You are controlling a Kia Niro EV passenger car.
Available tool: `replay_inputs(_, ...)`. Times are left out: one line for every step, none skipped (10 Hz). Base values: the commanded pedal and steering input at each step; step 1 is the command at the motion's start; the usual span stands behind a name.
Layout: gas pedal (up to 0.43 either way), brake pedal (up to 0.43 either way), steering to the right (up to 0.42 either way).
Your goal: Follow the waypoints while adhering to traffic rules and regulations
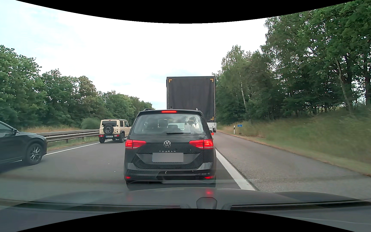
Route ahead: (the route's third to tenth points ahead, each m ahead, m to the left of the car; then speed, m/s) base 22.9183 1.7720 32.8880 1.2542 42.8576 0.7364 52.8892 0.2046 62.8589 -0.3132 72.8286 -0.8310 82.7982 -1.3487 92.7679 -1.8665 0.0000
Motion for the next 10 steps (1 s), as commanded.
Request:
replay_inputs(0.0, 0.244, -0.001)
replay_inputs(0.0, 0.244, -0.001)
replay_inputs(0.0, 0.244, -0.001)
replay_inputs(0.0, 0.244, -0.001)
replay_inputs(0.0, 0.244, -0.001)
replay_inputs(0.0, 0.244, -0.001)
replay_inputs(0.0, 0.244, -0.001)
replay_inputs(0.0, 0.244, -0.001)
replay_inputs(0.0, 0.244, -0.001)
replay_inputs(0.0, 0.244, -0.001)
